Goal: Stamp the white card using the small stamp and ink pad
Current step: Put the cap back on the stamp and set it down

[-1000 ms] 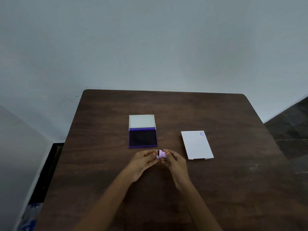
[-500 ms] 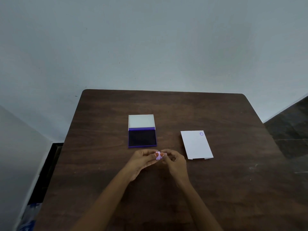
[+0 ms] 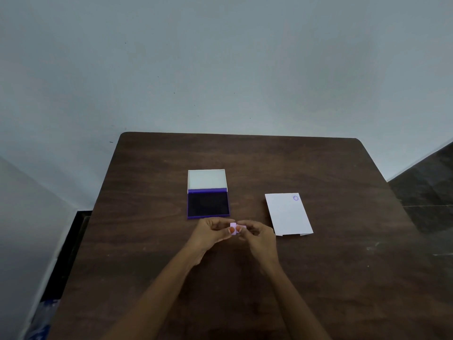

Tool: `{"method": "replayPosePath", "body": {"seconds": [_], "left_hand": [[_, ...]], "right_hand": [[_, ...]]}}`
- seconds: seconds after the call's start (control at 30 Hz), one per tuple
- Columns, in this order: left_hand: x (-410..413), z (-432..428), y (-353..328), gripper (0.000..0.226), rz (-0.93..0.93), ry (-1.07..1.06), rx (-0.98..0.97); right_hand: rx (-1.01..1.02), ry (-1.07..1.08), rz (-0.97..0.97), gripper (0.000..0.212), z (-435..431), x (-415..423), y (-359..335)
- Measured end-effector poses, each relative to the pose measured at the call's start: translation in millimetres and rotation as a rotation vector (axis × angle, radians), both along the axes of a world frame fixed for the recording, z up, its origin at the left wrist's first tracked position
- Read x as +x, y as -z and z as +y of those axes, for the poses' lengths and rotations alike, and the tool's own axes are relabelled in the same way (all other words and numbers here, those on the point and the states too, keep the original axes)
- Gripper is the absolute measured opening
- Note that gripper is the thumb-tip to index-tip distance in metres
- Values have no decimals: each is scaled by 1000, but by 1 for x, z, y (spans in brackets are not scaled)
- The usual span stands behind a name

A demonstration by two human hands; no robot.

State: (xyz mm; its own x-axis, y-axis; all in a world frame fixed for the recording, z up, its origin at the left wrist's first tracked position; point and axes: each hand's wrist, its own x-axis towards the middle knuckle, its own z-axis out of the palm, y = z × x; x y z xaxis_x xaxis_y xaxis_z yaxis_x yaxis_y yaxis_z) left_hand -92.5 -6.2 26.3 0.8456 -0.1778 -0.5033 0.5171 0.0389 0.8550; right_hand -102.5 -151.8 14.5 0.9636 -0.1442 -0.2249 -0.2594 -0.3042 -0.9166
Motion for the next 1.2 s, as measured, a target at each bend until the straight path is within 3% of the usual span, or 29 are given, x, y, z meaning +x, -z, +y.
{"method": "replayPosePath", "body": {"seconds": [0.23,0.33,0.47,0.53,0.6,0.7,0.87,1.03,1.13,1.2], "left_hand": [[-2,-1,2,14,5,-61,-32],[-3,1,5,17,24,-101,-96],[0,8,5,22,75,-45,-198],[1,10,4,22,104,-46,-79],[4,14,10,18,75,-81,220],[8,20,19,21,-36,-73,491],[12,29,24,18,-133,-143,580],[23,42,27,20,-163,-305,597],[40,53,28,20,-196,-391,646],[55,59,27,21,-186,-438,682]], "right_hand": [[170,4,134,6,3,7,-4],[164,-42,137,23,11,8,-2],[52,-13,116,25,24,8,6],[16,35,105,24,31,7,11],[-39,79,86,27,38,7,15],[-172,-129,17,22,38,8,24],[-391,-304,62,24,37,10,34],[-356,-455,125,44,25,19,32],[-290,-391,175,46,10,34,28],[-292,-248,153,36,7,53,25]]}}
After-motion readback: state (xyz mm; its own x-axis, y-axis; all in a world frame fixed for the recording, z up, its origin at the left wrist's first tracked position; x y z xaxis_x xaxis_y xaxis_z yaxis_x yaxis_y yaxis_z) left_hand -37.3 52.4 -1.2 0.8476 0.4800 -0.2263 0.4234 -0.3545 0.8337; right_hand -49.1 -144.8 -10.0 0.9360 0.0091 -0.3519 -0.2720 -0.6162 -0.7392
